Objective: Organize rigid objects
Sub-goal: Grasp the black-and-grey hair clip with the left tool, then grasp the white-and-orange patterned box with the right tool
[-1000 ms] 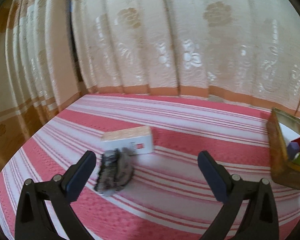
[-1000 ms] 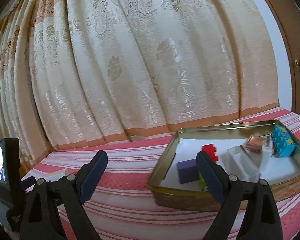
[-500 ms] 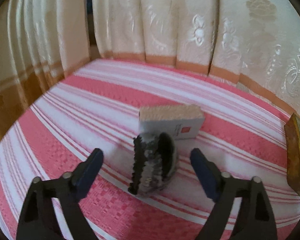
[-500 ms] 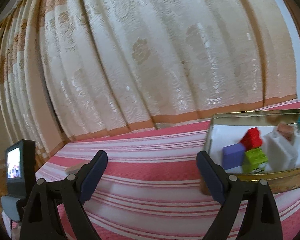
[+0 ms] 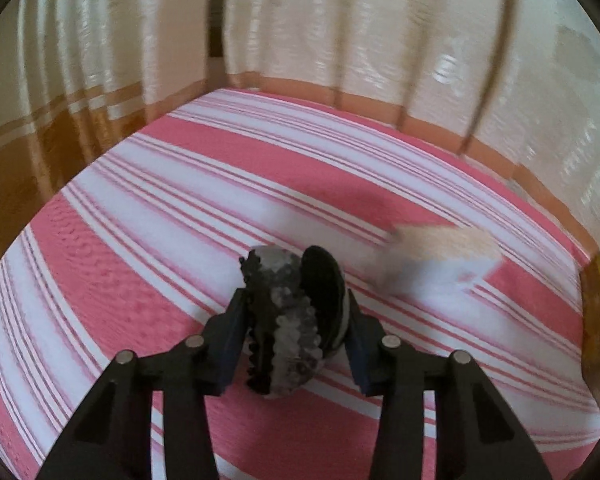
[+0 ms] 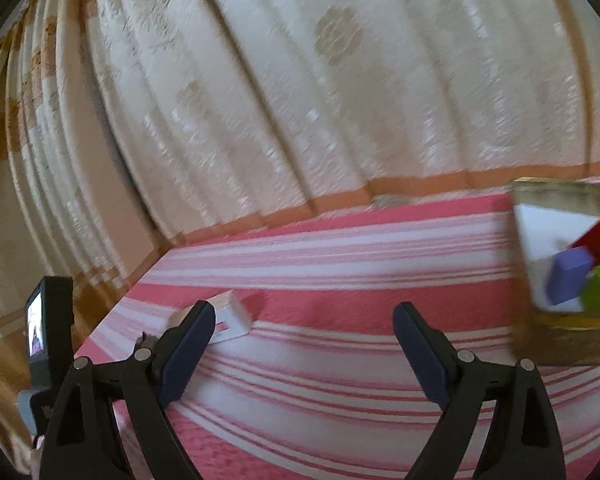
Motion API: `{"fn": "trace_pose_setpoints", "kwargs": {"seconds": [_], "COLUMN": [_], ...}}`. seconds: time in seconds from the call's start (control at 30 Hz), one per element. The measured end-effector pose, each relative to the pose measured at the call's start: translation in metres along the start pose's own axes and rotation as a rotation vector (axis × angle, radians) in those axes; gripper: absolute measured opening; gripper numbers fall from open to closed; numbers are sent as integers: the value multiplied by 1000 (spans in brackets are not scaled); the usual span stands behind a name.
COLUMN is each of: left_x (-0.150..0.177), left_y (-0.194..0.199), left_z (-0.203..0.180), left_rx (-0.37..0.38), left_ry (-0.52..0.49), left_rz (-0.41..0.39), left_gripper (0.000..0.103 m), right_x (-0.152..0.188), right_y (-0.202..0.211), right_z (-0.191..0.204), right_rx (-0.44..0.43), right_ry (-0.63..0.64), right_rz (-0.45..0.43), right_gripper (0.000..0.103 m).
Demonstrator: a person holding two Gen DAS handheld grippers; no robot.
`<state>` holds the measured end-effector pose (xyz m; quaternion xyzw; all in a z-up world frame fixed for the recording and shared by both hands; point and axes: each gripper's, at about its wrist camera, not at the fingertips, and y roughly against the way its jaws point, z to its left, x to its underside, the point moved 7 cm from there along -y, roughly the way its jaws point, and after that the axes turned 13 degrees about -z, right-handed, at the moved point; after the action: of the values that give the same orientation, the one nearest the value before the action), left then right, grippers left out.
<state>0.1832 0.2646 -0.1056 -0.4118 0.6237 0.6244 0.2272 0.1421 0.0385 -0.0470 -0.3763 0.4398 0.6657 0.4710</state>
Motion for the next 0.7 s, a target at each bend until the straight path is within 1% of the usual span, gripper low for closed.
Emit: {"fn": "trace_pose_setpoints", "kwargs": {"seconds": [0.13,0.3,0.33,0.4,0.47,0.5,0.6,0.7], "left_x": [-8,-11,-12,-14,-16,-16,-17,-18], "left_y": [-9,-13,-13,-12,-11,-11,-12,-14], "left_z": [20,26,29,40,43,44,47,49], "left_rx": [-38,-49,-58,-86,-93,-99,-118,-125], "left_ry": [37,49,57,90,96,94,91,97], "left_rz": [-5,-6,-6,-13,-14,-13,-13,-13], "left_gripper": [44,44,44,44,44,44,44,44], "right_x": [15,36,39,39,40,41,47,56], "right_y": [-25,-58,-64,-72,-81,-86,-99,-112], "right_z": [31,72,79,86,93,94,95,96], "right_rx": [-68,-136,-138,-130,-116,-106,-116,-87], "right_ry": [34,73,90,100,139,148,119,128], "right_rz": [89,207,222,214,219,230,280,338], "right_gripper": [92,92,92,92,93,93,93,93]}}
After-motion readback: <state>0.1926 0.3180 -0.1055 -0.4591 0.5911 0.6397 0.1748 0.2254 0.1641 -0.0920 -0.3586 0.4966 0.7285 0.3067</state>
